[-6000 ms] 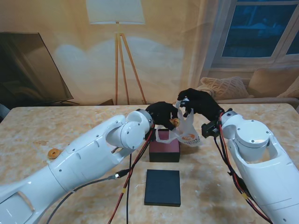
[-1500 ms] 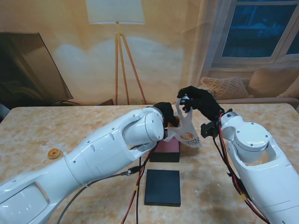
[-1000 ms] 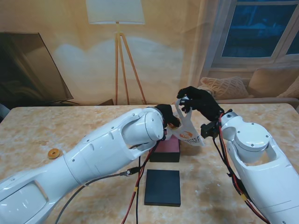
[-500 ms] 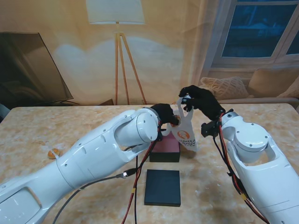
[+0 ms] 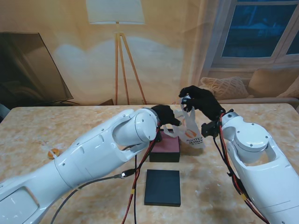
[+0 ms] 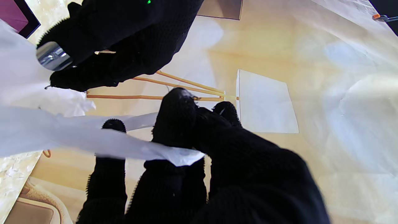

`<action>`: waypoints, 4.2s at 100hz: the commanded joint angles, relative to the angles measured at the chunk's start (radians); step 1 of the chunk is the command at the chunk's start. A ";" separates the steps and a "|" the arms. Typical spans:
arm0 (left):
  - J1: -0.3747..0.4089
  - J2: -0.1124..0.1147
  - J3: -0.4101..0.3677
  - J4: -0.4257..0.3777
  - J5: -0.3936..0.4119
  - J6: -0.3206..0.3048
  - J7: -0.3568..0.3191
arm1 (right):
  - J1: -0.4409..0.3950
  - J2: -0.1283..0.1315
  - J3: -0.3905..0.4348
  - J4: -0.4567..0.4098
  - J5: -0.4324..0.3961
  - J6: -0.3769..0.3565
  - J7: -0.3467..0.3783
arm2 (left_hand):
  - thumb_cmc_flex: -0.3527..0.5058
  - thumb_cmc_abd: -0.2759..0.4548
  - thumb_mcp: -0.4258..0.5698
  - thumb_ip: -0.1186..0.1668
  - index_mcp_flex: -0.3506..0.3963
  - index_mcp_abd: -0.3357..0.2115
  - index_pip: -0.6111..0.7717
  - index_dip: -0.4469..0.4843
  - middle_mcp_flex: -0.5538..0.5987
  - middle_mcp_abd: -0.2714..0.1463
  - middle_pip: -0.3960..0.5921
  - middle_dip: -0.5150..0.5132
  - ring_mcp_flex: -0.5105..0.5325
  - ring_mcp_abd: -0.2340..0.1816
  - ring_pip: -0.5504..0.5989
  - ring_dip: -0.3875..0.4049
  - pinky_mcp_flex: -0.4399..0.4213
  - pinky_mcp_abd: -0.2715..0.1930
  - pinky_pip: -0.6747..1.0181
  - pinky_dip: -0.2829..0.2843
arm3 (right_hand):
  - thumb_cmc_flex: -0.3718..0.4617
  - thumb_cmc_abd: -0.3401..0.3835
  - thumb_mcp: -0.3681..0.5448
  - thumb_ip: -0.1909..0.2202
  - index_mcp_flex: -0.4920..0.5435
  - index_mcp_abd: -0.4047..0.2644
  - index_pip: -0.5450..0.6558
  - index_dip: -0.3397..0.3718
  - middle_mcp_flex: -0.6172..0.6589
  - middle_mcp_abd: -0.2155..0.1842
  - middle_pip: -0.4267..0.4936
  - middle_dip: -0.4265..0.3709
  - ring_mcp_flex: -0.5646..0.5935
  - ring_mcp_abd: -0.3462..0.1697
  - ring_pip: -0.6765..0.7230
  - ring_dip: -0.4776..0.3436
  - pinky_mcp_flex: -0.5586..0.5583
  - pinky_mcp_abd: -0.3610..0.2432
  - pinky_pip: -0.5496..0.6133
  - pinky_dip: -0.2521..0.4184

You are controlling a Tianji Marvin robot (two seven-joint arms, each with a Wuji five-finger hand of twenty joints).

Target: Pack mini donuts into a plastic bag, tie the opening and put the bag into the gift box

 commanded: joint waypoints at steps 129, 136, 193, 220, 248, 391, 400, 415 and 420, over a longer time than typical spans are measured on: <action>0.871 0.239 -0.916 -0.423 1.016 -0.527 -0.338 | 0.000 -0.006 -0.007 0.002 -0.008 0.022 0.016 | 0.270 -0.184 0.017 -0.023 0.098 -0.131 0.170 0.041 0.412 -0.279 0.517 0.477 0.437 -0.251 0.481 0.074 0.464 -0.160 0.423 0.029 | 0.064 0.047 0.045 0.018 -0.002 -0.035 0.014 -0.003 0.024 -0.098 0.066 0.027 0.003 -0.053 0.031 0.006 0.015 0.035 0.055 0.025; 0.895 0.238 -0.952 -0.418 1.024 -0.513 -0.332 | 0.002 -0.005 -0.008 0.004 -0.008 0.022 0.019 | 0.280 -0.190 0.017 -0.024 0.096 -0.142 0.179 0.044 0.412 -0.279 0.525 0.474 0.435 -0.244 0.483 0.069 0.464 -0.156 0.424 0.025 | 0.062 0.047 0.046 0.018 -0.002 -0.034 0.014 -0.002 0.024 -0.097 0.066 0.027 0.004 -0.052 0.032 0.006 0.014 0.037 0.057 0.026; 0.962 0.228 -1.035 -0.256 1.101 -0.407 -0.174 | 0.004 -0.005 -0.010 0.009 -0.013 0.027 0.020 | 0.285 -0.202 0.041 -0.035 0.001 -0.227 0.164 0.003 0.243 -0.214 0.339 0.471 0.256 -0.198 0.277 0.102 0.263 -0.129 0.240 0.038 | 0.063 0.046 0.047 0.017 -0.002 -0.033 0.011 -0.002 0.025 -0.096 0.064 0.029 0.004 -0.053 0.033 0.007 0.012 0.022 0.054 0.025; 0.919 0.230 -1.029 -0.129 1.043 -0.417 -0.032 | 0.005 -0.004 -0.010 0.011 -0.012 0.026 0.025 | 0.265 -0.183 0.063 -0.020 -0.018 -0.248 0.169 -0.004 0.204 -0.204 0.299 0.432 0.220 -0.178 0.205 0.103 0.219 -0.113 0.180 0.028 | 0.064 0.045 0.047 0.017 0.000 -0.032 0.011 -0.001 0.025 -0.095 0.064 0.029 0.004 -0.051 0.032 0.006 0.015 0.011 0.052 0.024; 0.871 0.240 -1.042 -0.034 0.985 -0.523 -0.018 | 0.008 -0.004 -0.012 0.015 -0.012 0.030 0.028 | 0.189 -0.166 0.115 0.025 -0.066 -0.283 0.180 -0.023 0.089 -0.181 0.211 0.237 0.099 -0.124 0.033 0.084 0.093 -0.078 -0.002 -0.006 | 0.063 0.045 0.047 0.017 -0.001 -0.032 0.010 -0.001 0.025 -0.096 0.064 0.029 0.005 -0.051 0.033 0.006 0.016 0.012 0.045 0.021; 0.666 0.241 -0.892 0.307 0.872 -0.497 0.200 | 0.015 -0.005 -0.018 0.021 -0.010 0.041 0.029 | 0.150 -0.212 0.201 0.013 0.014 -0.253 0.342 0.021 0.013 -0.169 0.124 0.140 -0.003 -0.079 -0.097 0.048 0.005 -0.031 -0.159 -0.048 | 0.062 0.040 0.051 0.016 0.003 -0.032 0.010 0.000 0.028 -0.092 0.064 0.031 0.006 -0.048 0.036 0.007 0.014 0.021 0.053 0.024; 0.668 0.240 -0.891 0.308 0.868 -0.502 0.206 | 0.016 -0.005 -0.018 0.021 -0.010 0.039 0.028 | 0.139 -0.250 0.228 0.000 0.024 -0.221 0.415 0.084 -0.008 -0.151 0.045 0.055 -0.041 -0.063 -0.187 -0.027 -0.007 -0.028 -0.178 -0.060 | 0.061 0.041 0.052 0.016 0.003 -0.032 0.010 0.000 0.029 -0.094 0.065 0.031 0.006 -0.050 0.036 0.007 0.016 0.021 0.054 0.025; 0.674 0.239 -0.892 0.306 0.866 -0.512 0.214 | 0.015 -0.005 -0.019 0.022 -0.009 0.040 0.028 | 0.145 -0.321 0.236 -0.070 -0.016 -0.214 0.573 0.222 -0.016 -0.129 -0.061 -0.088 -0.077 -0.043 -0.332 -0.181 -0.023 -0.013 -0.219 -0.083 | 0.061 0.040 0.053 0.016 0.003 -0.032 0.010 0.000 0.028 -0.095 0.064 0.031 0.006 -0.050 0.035 0.007 0.016 0.025 0.056 0.026; 0.676 0.238 -0.893 0.304 0.865 -0.516 0.217 | 0.015 -0.006 -0.019 0.022 -0.010 0.040 0.027 | 0.149 -0.337 0.233 -0.086 -0.023 -0.220 0.615 0.251 -0.002 -0.130 -0.082 -0.123 -0.072 -0.036 -0.367 -0.221 -0.024 -0.011 -0.222 -0.086 | 0.062 0.039 0.054 0.016 0.004 -0.032 0.010 0.000 0.029 -0.095 0.064 0.031 0.006 -0.049 0.035 0.007 0.016 0.025 0.057 0.026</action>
